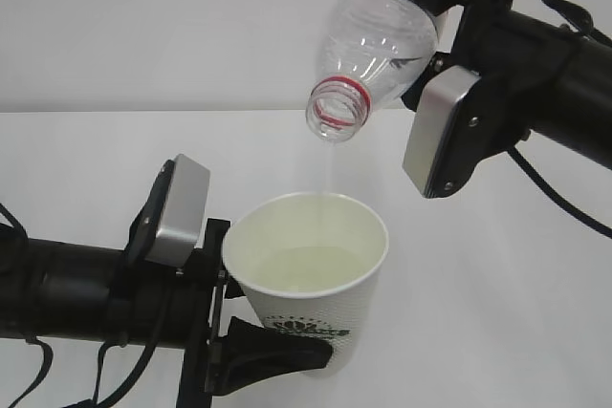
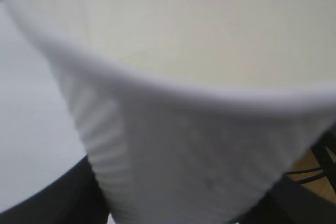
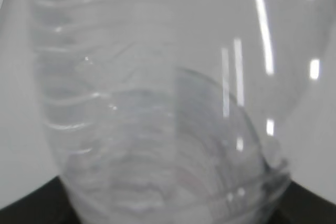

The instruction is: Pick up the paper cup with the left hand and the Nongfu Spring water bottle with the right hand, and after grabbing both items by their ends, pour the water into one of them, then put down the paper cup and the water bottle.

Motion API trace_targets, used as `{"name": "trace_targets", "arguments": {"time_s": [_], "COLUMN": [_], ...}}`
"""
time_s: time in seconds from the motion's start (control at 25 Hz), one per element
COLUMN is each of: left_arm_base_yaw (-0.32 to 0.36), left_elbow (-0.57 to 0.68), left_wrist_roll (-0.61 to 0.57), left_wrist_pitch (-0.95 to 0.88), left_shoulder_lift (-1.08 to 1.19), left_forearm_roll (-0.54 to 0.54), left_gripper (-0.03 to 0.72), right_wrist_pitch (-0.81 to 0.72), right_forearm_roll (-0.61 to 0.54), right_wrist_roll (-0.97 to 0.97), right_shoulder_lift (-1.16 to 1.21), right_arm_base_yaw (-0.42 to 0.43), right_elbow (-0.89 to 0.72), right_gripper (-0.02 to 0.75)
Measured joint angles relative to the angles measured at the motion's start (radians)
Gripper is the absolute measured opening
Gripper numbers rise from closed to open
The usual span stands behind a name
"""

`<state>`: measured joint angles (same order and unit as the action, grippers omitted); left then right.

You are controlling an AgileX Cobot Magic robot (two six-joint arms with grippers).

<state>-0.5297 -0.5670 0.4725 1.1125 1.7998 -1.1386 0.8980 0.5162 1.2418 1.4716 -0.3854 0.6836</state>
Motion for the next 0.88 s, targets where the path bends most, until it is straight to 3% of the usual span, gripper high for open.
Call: {"name": "trace_targets", "arguments": {"time_s": [0.88], "left_arm_base_yaw": [0.0], "left_elbow": [0.0], "left_wrist_roll": [0.0], "left_wrist_pitch": [0.0], "left_shoulder_lift": [0.0], "left_forearm_roll": [0.0], "left_gripper": [0.459], "right_wrist_pitch": [0.002], "right_forearm_roll": [0.0], "right_wrist_roll": [0.011], "right_shoulder_lift": [0.0], "right_arm_base_yaw": [0.0], "right_elbow": [0.0], "right_gripper": [0.451]}}
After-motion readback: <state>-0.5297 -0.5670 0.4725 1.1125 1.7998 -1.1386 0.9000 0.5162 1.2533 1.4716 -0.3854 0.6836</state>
